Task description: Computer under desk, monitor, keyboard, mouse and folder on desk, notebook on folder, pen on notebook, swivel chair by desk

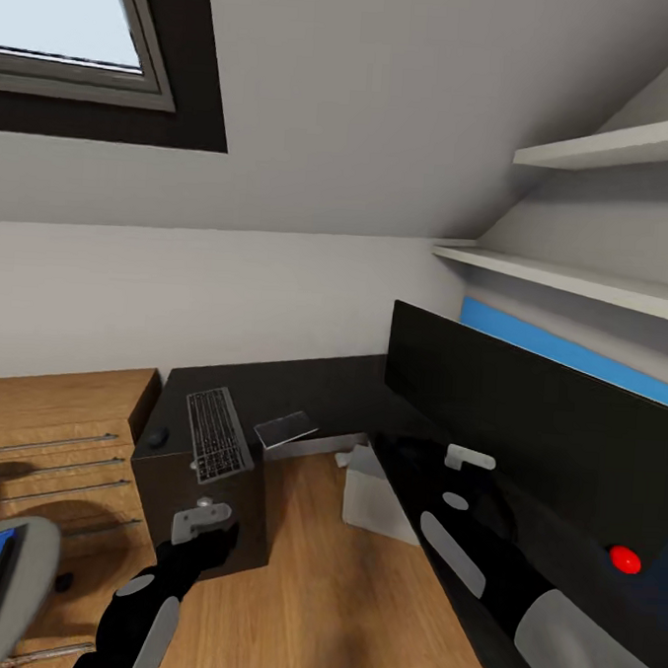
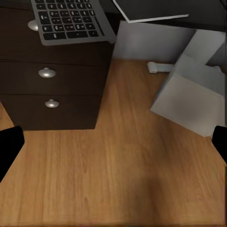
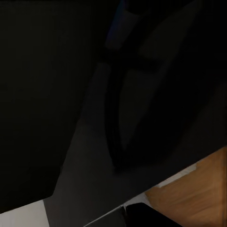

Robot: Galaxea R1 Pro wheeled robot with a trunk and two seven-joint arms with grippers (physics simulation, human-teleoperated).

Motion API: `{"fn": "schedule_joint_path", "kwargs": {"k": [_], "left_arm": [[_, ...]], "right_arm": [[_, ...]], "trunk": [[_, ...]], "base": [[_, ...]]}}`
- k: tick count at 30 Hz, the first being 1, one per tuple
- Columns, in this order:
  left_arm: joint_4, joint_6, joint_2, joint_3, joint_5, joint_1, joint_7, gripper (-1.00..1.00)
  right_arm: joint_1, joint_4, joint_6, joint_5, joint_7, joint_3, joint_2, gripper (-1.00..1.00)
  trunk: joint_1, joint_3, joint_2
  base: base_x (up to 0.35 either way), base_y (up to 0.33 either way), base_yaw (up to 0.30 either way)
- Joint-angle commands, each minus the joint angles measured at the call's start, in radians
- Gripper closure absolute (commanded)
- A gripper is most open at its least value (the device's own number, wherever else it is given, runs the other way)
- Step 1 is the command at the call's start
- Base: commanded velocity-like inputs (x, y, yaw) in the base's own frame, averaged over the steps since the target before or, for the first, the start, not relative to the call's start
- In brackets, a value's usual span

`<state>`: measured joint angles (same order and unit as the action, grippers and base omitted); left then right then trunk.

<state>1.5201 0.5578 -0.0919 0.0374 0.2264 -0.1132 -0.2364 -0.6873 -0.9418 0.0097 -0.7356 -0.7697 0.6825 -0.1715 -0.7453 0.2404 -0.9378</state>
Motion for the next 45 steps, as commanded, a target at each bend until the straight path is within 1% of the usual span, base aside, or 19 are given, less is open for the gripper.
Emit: {"fn": "schedule_joint_path", "kwargs": {"k": [1,18,24,29,30,36,37,38,39,40,41,43,45], "left_arm": [[0.002,0.004,0.0,0.001,0.011,-0.001,-0.009,-1.0],[0.002,0.004,0.001,-0.001,0.011,-0.001,-0.009,-1.0],[0.002,0.004,0.001,-0.001,0.009,-0.001,-0.009,-1.0],[0.002,0.004,0.001,-0.001,0.008,-0.001,-0.009,-1.0],[0.002,0.004,0.001,-0.001,0.009,-0.001,-0.009,-1.0],[0.002,0.004,0.002,-0.002,0.009,0.0,-0.009,-1.0],[0.002,0.004,0.002,-0.003,0.01,-0.001,-0.009,-1.0],[0.002,0.004,0.002,-0.003,0.01,-0.001,-0.009,-1.0],[0.002,0.004,0.003,-0.004,0.01,-0.001,-0.009,-1.0],[0.002,0.004,0.003,-0.004,0.01,0.0,-0.009,-1.0],[0.002,0.004,0.003,-0.004,0.01,-0.001,-0.009,-1.0],[0.002,0.004,0.003,-0.005,0.01,-0.001,-0.009,-1.0],[0.001,0.004,0.003,-0.007,0.01,-0.001,-0.009,-1.0]], "right_arm": [[-0.001,-0.002,0.001,-0.006,-0.006,0.004,-0.002,-1.0],[-0.001,0.001,0.0,-0.006,-0.008,0.004,-0.001,-1.0],[0.0,0.001,0.0,-0.004,-0.009,-0.001,-0.008,-1.0],[0.014,-0.001,-0.004,-0.004,-0.009,-0.004,-0.027,-1.0],[0.019,-0.001,-0.046,-0.006,-0.011,-0.006,-0.046,-1.0],[0.026,-0.003,-0.08,-0.011,-0.025,-0.007,-0.077,-1.0],[0.028,-0.003,-0.093,-0.026,-0.039,-0.008,-0.091,-1.0],[0.029,-0.004,-0.099,-0.034,-0.043,-0.008,-0.097,-1.0],[0.029,-0.006,-0.113,-0.056,-0.049,-0.008,-0.107,-1.0],[0.029,-0.007,-0.119,-0.068,-0.052,-0.009,-0.112,-1.0],[0.03,-0.011,-0.132,-0.094,-0.055,-0.009,-0.124,-1.0],[0.03,-0.014,-0.142,-0.122,-0.056,-0.009,-0.137,-1.0],[0.03,-0.019,-0.161,-0.177,-0.058,-0.008,-0.162,-1.0]], "trunk": [[0.0,0.001,-0.001],[0.0,0.001,-0.001],[0.0,0.001,-0.001],[0.0,0.001,-0.001],[0.0,0.001,-0.001],[0.0,0.001,-0.001],[0.0,0.001,-0.001],[0.0,0.001,-0.001],[0.0,0.001,-0.001],[0.0,0.001,-0.001],[0.0,0.001,-0.001],[0.0,0.001,-0.001],[0.0,0.001,-0.001]], "base": [[-0.21,-0.263,0.001],[-0.295,-0.162,0.0],[-0.199,-0.248,0.0],[-0.034,-0.284,0.0],[-0.005,-0.101,0.0],[-0.002,-0.037,0.0],[0.0,-0.009,0.0],[0.0,-0.007,0.0],[0.0,-0.004,0.0],[0.0,-0.004,0.0],[0.0,-0.002,0.0],[0.0,-0.002,0.0],[0.0,0.0,0.0]]}}
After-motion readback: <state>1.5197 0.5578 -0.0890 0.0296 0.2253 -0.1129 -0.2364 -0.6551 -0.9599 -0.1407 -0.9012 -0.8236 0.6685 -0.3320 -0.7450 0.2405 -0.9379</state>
